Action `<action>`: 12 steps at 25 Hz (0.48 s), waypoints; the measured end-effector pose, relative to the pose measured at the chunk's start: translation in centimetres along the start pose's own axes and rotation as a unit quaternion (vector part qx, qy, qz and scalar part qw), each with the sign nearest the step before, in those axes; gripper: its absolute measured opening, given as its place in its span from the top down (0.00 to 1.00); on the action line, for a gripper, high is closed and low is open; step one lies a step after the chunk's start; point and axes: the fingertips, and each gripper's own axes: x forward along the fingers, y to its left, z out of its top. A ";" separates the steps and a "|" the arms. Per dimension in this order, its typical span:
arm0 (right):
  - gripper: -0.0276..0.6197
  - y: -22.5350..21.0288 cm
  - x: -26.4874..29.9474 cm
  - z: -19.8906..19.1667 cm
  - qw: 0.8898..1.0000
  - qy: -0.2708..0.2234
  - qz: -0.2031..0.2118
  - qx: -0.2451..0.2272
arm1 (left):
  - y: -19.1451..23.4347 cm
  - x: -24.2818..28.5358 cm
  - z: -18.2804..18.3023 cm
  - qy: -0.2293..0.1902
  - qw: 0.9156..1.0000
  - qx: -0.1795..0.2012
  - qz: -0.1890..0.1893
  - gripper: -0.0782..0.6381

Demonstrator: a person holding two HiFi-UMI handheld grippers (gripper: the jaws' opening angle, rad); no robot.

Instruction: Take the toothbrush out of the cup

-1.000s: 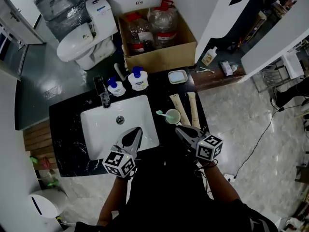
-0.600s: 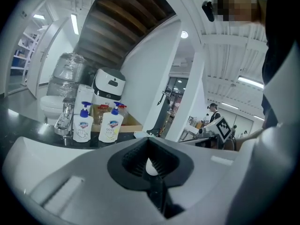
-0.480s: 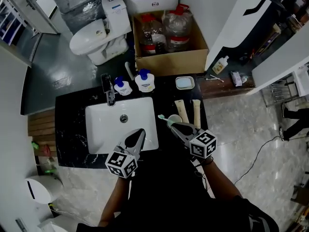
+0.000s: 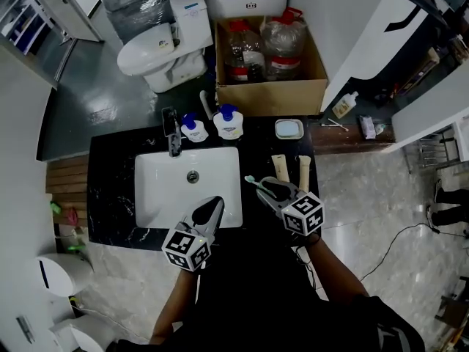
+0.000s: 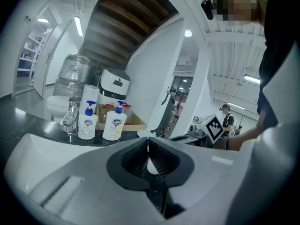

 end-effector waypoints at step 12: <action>0.78 -0.7 2.4 -0.7 0.995 0.069 -0.035 -0.058 | 0.4 -0.7 -0.3 0.002 1.000 -0.003 0.014 0.87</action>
